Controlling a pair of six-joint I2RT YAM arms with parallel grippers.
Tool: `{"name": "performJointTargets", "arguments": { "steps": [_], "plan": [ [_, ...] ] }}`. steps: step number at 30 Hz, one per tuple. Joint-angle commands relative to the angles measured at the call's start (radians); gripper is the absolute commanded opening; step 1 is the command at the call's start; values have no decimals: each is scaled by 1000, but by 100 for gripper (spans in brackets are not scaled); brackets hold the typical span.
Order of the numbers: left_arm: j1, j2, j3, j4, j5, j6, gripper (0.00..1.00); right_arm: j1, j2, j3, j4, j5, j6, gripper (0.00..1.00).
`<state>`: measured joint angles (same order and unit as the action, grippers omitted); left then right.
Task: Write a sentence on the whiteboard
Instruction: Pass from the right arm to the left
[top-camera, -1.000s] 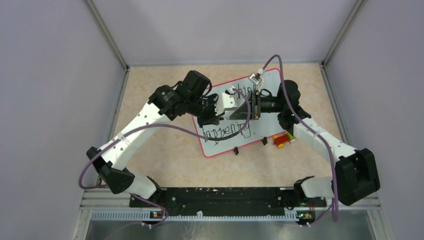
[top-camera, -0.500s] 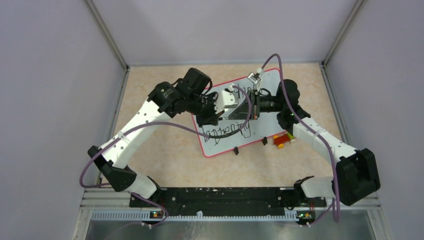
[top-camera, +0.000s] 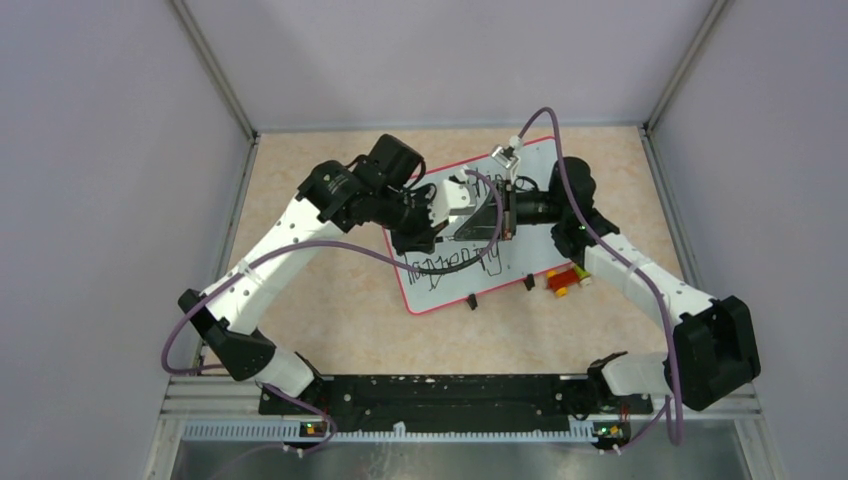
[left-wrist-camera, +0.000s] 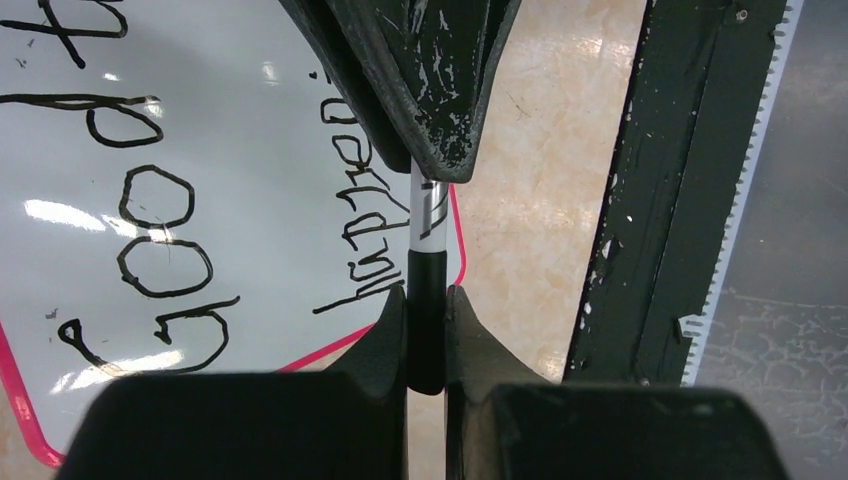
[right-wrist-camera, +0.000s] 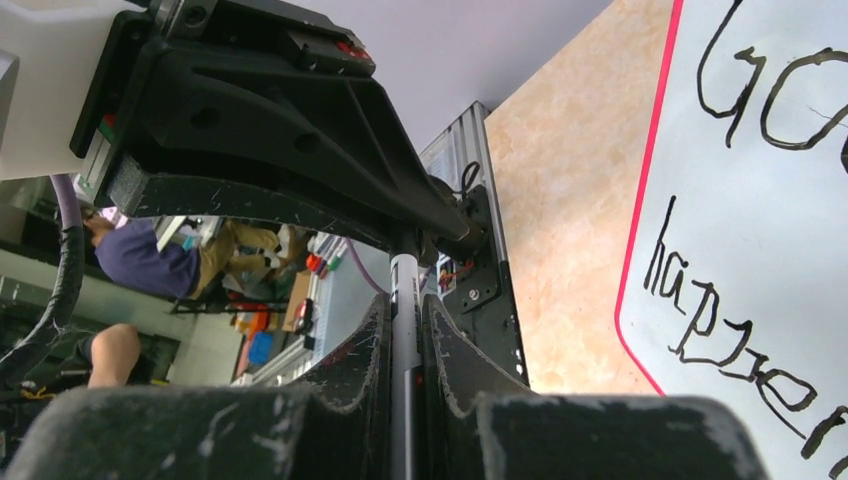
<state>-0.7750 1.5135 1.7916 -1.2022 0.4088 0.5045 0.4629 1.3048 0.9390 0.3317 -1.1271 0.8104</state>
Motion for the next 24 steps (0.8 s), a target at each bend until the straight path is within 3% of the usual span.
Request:
{"name": "performJointTargets", "arguments": {
  "steps": [1,10,14,17,19,21,24],
  "plan": [
    [-40,46,69,377,181,-59,0,117,30,67,-19,53,-63,0],
    [-41,43,53,376,174,-65,0,123,26,88,-97,57,-125,0],
    [-39,7,0,365,118,-39,0,75,11,120,-163,58,-175,0],
    [-39,-37,-61,364,50,0,0,10,-11,131,-192,44,-190,6],
    [-39,-70,-105,362,1,50,0,-40,-26,145,-245,34,-218,14],
    [-38,-104,-153,357,-57,99,0,-83,-44,165,-321,25,-270,29],
    [-38,-154,-210,337,-102,189,0,-118,-64,222,-554,37,-430,48]
  ]
}}
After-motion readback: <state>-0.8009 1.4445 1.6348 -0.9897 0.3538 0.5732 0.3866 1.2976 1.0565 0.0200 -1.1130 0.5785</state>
